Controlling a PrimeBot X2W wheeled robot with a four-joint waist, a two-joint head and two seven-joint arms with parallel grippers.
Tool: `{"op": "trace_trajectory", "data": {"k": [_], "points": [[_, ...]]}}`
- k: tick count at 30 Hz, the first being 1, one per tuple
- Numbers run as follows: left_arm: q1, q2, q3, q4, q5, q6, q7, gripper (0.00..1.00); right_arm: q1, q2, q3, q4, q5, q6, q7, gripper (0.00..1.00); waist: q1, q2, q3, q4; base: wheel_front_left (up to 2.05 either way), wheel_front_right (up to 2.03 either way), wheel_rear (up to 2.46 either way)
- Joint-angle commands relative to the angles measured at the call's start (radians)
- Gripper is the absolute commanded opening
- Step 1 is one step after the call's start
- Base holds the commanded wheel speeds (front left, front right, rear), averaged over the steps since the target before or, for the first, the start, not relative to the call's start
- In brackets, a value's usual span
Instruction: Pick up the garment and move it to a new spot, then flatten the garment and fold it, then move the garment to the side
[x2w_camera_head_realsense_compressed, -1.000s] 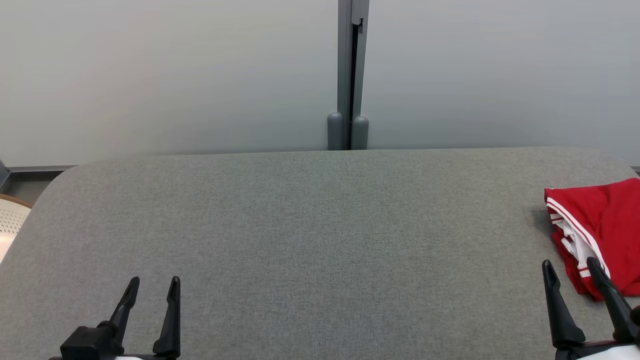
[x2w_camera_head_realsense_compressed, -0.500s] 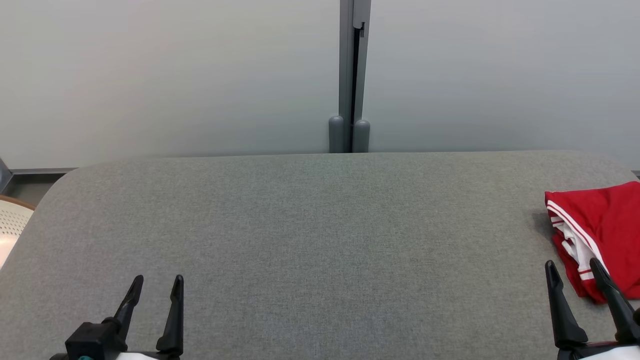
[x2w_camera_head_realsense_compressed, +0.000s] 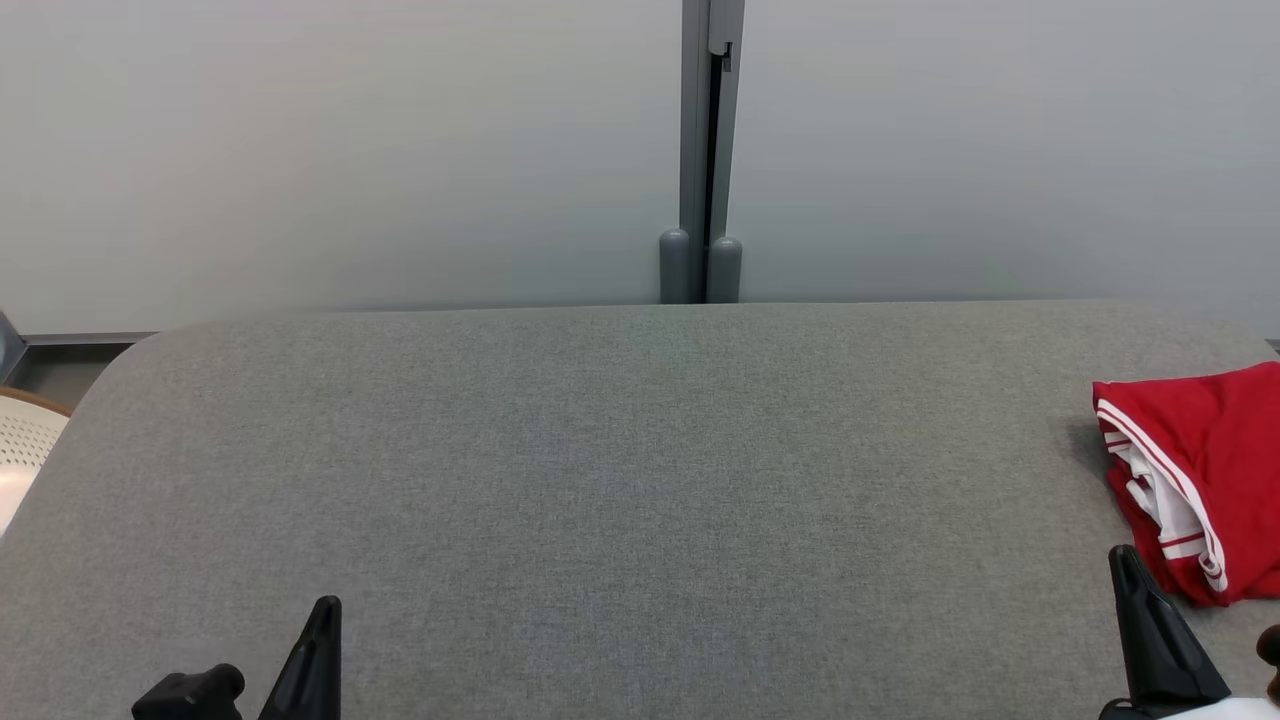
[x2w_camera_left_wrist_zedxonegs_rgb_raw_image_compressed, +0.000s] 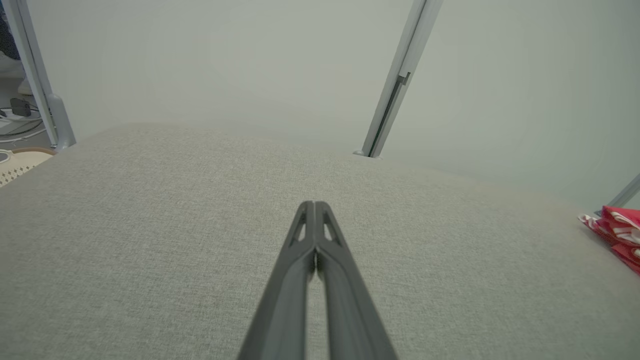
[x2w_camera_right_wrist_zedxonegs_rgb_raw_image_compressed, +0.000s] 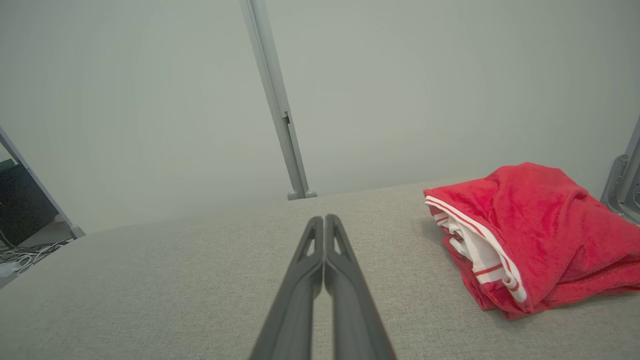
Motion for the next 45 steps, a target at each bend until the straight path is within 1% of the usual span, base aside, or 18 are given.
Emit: {"op": "trace_trajectory", "data": {"k": [1,21,45], "points": [[-0.038,0.003,0.017,-0.009,-0.033,-0.009,0.005,0.0,-0.032,-0.006,-0.005,-0.003,0.039,0.0,0.002,0.0,0.0,-0.0001,0.001,-0.001,0.0,0.0,0.0],[-0.101,-0.043,0.096,0.03,-0.31,-0.061,0.075,0.0,-0.115,0.004,-0.017,0.096,0.373,0.0,0.016,0.0,0.0,-0.0001,0.016,-0.011,0.0,0.0,0.0],[-0.158,-0.089,0.17,0.06,-0.571,-0.112,0.144,0.0,-0.193,0.016,-0.029,0.191,0.687,0.0,0.029,0.0,0.0,-0.0001,0.034,-0.023,0.0,0.0,0.0]]}}
